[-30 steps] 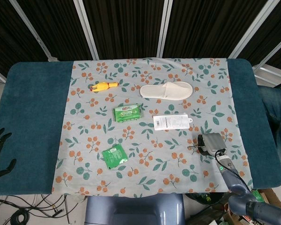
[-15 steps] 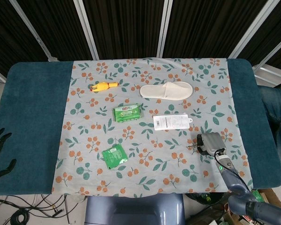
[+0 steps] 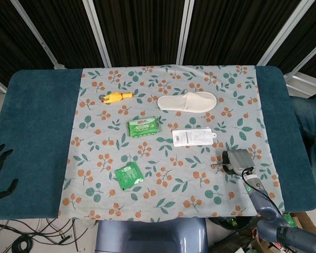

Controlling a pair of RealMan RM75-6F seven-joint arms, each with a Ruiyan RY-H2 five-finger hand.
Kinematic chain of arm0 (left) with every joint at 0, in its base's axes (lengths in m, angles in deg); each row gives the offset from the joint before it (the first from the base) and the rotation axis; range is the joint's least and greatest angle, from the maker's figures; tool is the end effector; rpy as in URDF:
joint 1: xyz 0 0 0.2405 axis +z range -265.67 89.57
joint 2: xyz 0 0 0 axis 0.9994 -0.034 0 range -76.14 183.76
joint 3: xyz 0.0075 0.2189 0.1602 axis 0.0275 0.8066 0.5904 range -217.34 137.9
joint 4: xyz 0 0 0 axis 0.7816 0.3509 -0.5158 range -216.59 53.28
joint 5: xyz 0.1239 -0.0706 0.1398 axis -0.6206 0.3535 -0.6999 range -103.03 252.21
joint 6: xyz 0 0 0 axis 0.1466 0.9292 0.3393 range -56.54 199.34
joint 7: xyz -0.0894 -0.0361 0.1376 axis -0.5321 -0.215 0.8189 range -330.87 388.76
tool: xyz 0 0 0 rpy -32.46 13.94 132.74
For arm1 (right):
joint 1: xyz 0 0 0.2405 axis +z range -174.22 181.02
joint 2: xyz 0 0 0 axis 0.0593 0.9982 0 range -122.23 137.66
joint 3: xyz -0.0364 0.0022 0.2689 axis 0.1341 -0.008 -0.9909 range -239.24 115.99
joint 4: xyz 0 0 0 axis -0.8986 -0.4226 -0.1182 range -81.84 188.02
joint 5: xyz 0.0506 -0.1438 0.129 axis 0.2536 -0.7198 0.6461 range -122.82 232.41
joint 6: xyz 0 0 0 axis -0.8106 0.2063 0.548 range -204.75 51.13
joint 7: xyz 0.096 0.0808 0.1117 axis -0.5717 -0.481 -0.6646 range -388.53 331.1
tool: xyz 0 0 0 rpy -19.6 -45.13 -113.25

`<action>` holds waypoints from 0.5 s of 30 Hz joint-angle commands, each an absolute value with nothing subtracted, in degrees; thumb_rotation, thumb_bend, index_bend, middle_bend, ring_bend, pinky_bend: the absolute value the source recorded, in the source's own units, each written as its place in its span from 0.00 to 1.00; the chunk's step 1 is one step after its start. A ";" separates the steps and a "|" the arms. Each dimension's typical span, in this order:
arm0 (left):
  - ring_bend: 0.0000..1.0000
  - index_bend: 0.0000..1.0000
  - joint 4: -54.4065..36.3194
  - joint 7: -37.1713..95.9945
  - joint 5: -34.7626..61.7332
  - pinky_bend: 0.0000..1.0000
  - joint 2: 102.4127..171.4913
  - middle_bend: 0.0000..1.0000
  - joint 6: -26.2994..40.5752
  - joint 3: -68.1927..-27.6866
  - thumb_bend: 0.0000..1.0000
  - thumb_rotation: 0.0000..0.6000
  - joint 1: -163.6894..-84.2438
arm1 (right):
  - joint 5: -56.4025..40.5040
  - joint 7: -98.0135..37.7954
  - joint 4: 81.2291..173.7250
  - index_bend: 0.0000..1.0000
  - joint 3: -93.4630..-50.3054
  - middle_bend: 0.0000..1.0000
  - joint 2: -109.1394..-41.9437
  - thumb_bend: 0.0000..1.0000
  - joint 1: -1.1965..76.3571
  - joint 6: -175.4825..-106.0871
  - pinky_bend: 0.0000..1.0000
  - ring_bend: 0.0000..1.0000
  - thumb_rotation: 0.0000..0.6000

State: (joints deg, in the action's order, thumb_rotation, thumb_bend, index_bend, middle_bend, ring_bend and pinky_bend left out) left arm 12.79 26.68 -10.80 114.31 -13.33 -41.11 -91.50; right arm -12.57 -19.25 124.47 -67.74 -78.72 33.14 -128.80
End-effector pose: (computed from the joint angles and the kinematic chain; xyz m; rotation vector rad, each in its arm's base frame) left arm -0.3265 0.1919 0.1886 -1.3715 -0.9542 -0.8742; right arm -0.3001 -0.3446 0.0104 1.7017 -1.0796 0.6553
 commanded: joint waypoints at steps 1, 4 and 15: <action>0.03 0.12 12.79 26.69 -10.78 0.25 114.29 0.01 -13.31 -41.10 0.34 1.00 -91.50 | -12.63 -19.31 124.54 0.70 -67.76 0.53 -78.70 0.50 33.16 -128.80 0.43 0.54 1.00; 0.03 0.12 12.84 26.70 -10.77 0.25 114.30 0.01 -13.31 -41.12 0.34 1.00 -91.50 | -12.60 -19.32 124.69 0.70 -67.85 0.53 -78.64 0.50 33.16 -128.87 0.43 0.54 1.00; 0.03 0.12 12.80 26.35 -10.91 0.25 114.25 0.01 -13.21 -41.07 0.34 1.00 -91.57 | -11.61 -18.28 129.88 0.70 -69.58 0.53 -74.68 0.50 34.05 -128.94 0.43 0.54 1.00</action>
